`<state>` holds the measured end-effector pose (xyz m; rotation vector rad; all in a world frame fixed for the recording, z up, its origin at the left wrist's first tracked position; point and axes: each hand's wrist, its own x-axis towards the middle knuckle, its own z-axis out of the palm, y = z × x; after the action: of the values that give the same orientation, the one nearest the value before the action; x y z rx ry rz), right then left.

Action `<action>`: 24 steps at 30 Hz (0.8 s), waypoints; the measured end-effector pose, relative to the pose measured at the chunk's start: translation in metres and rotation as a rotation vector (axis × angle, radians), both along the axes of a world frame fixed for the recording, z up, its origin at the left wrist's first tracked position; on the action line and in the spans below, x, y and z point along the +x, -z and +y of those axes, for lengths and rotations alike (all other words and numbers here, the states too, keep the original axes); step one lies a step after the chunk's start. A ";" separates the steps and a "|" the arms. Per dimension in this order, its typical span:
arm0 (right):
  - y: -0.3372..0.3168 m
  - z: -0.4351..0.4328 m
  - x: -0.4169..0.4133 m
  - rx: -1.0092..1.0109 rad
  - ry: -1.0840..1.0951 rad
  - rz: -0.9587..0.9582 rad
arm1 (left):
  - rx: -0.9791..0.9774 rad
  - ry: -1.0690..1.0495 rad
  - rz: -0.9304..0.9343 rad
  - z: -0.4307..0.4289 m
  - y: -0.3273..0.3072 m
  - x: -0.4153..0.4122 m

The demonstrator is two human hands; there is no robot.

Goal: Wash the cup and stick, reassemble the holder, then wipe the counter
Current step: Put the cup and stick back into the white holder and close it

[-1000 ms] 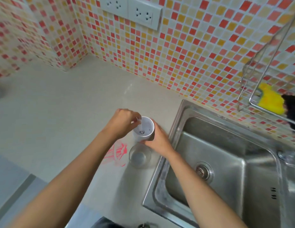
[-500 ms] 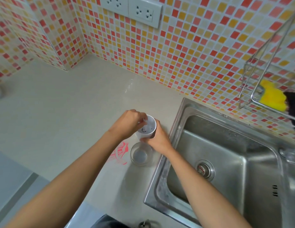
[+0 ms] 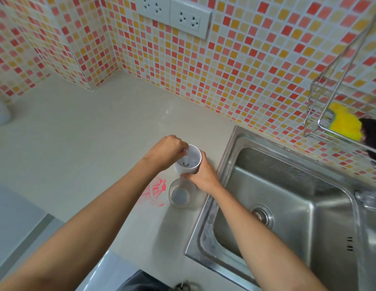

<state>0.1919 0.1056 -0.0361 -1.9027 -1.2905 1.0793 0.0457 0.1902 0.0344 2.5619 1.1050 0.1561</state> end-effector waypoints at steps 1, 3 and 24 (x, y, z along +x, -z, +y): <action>0.001 0.000 0.000 0.001 0.001 0.002 | 0.004 0.005 0.007 0.000 0.000 0.000; 0.002 0.001 0.000 -0.001 0.006 0.008 | 0.008 0.019 0.040 -0.001 0.000 0.004; -0.050 -0.066 0.053 -0.050 -0.048 -0.296 | -0.475 -0.132 -0.279 -0.106 0.061 -0.056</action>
<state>0.2453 0.0395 0.0138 -2.1398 -1.4869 0.8834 -0.0108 0.0837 -0.0269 1.9824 1.0533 0.2427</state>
